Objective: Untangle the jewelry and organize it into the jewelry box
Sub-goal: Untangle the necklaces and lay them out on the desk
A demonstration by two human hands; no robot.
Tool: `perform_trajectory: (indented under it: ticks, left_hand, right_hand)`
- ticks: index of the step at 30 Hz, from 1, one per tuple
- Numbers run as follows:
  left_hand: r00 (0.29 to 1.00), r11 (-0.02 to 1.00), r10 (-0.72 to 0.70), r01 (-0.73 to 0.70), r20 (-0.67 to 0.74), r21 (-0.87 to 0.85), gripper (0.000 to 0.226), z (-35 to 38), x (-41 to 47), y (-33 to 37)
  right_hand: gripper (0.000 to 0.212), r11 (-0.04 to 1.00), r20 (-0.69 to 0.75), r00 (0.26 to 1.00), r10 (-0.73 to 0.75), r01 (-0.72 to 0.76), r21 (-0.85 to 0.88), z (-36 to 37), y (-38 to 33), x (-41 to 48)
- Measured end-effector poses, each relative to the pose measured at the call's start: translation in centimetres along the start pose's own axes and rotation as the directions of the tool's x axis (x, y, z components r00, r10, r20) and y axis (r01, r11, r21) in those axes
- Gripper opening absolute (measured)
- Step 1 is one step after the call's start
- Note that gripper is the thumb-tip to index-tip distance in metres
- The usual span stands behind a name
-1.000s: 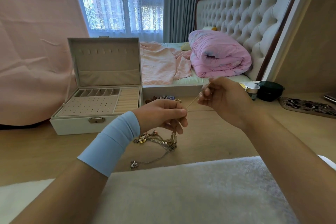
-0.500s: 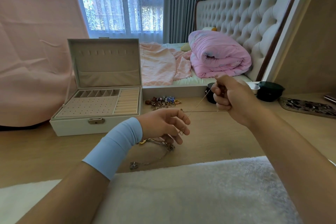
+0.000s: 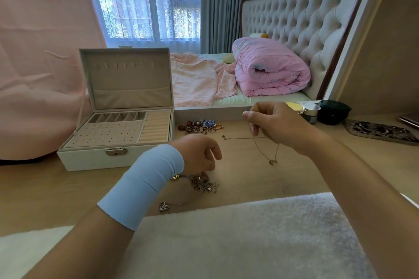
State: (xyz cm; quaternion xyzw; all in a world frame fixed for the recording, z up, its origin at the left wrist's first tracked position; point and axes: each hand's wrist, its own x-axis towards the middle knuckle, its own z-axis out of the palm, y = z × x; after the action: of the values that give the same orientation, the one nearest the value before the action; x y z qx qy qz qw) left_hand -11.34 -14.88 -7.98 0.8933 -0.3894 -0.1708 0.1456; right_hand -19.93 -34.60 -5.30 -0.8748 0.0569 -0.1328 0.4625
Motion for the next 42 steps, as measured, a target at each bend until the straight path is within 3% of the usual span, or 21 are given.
perform_trajectory:
  ticks: [2, 4, 5, 7, 8, 11, 14, 16, 20, 24, 28, 31, 35, 37, 40, 42]
  left_hand:
    - [0.991, 0.998, 0.030, -0.022, -0.131, 0.062, 0.031, -0.1, -0.1, 0.6]
    - [0.947, 0.970, 0.096, -0.157, -0.305, -0.183, 0.042, 0.0, 0.2, 1.1]
    - [0.933, 0.885, 0.111, -0.249, -0.341, -0.393, 0.045, 0.1, 0.3, 1.2]
    - [0.946, 0.668, 0.148, -0.311, -0.289, -0.676, 0.048, 0.6, 0.7, 1.3]
    - [0.956, 0.615, 0.171, -0.294, -0.240, -0.732, 0.044, 1.0, 0.9, 1.3]
    - [0.973, 0.642, 0.198, -0.222, -0.121, -0.734, 0.025, 2.5, 1.2, 0.9]
    - [0.985, 0.704, 0.161, -0.157, -0.061, -0.693, 0.012, 2.9, 1.1, 0.1]
    - [0.988, 0.663, 0.143, -0.143, -0.063, -0.735, 0.013, 2.6, 1.1, -0.6]
    - [0.989, 0.462, 0.106, -0.138, -0.101, -0.876, 0.016, 2.1, 1.2, -1.4]
    - [0.993, 0.165, 0.081, -0.103, -0.091, -0.981, 0.014, 1.3, 1.1, -1.4]
    - [0.989, -0.093, 0.084, -0.118, -0.125, -0.989, 0.017, 0.8, 1.1, -1.4]
    - [0.980, -0.215, 0.095, -0.153, -0.176, -0.965, 0.013, 0.5, 1.0, -0.9]
    - [0.977, -0.111, 0.108, -0.171, -0.183, -0.979, 0.012, -0.2, 0.7, -0.3]
    - [0.977, -0.053, 0.136, -0.157, -0.163, -0.986, 0.014, -0.6, 0.4, 0.1]
    - [0.977, 0.048, 0.171, -0.137, -0.127, -0.989, 0.015, -0.9, 0.0, 0.7]
    - [0.976, 0.093, 0.204, -0.103, -0.082, -0.990, 0.016, -1.1, -0.1, 1.0]
  right_hand:
    - [0.031, 0.996, 0.075, 0.997, 0.001, -0.007, 0.090, -0.2, -0.6, -0.2]
    - [0.028, 0.984, 0.180, 0.984, 0.013, -0.045, 0.173, -0.3, -0.9, -0.3]
    - [0.025, 0.974, 0.222, 0.975, 0.011, -0.061, 0.219, -0.3, -1.0, -0.4]
    - [0.021, 0.940, 0.254, 0.967, 0.002, -0.088, 0.329, -0.3, -1.0, -0.4]
    - [0.020, 0.917, 0.250, 0.968, -0.001, -0.099, 0.387, -0.3, -1.0, -0.4]
    - [0.020, 0.844, 0.188, 0.982, 0.015, -0.113, 0.524, -0.6, -1.2, -0.2]
    - [0.020, 0.828, 0.081, 0.993, 0.087, -0.117, 0.549, -1.1, -0.9, 0.2]
    - [0.019, 0.832, 0.006, 0.989, 0.148, -0.128, 0.540, -1.3, -0.2, 0.5]
    - [0.019, 0.822, -0.046, 0.951, 0.306, -0.239, 0.517, -1.5, 2.3, 1.1]
    - [0.016, 0.818, -0.011, 0.899, 0.437, -0.392, 0.421, -1.4, 4.2, 1.1]
    - [0.014, 0.850, 0.077, 0.924, 0.374, -0.375, 0.371, -0.9, 4.6, 0.9]
    - [0.017, 0.873, 0.145, 0.928, 0.344, -0.373, 0.315, -0.4, 4.4, 0.8]
    - [0.019, 0.861, 0.338, 0.859, 0.385, -0.466, 0.204, 0.6, 4.1, 0.6]
    - [0.020, 0.883, 0.368, 0.836, 0.407, -0.463, 0.074, 0.7, 3.8, 0.6]
    - [0.018, 0.909, 0.343, 0.844, 0.412, -0.356, -0.216, 0.6, 2.7, 0.4]
    - [0.014, 0.926, 0.305, 0.898, 0.316, -0.222, -0.305, 0.7, 1.7, 0.3]
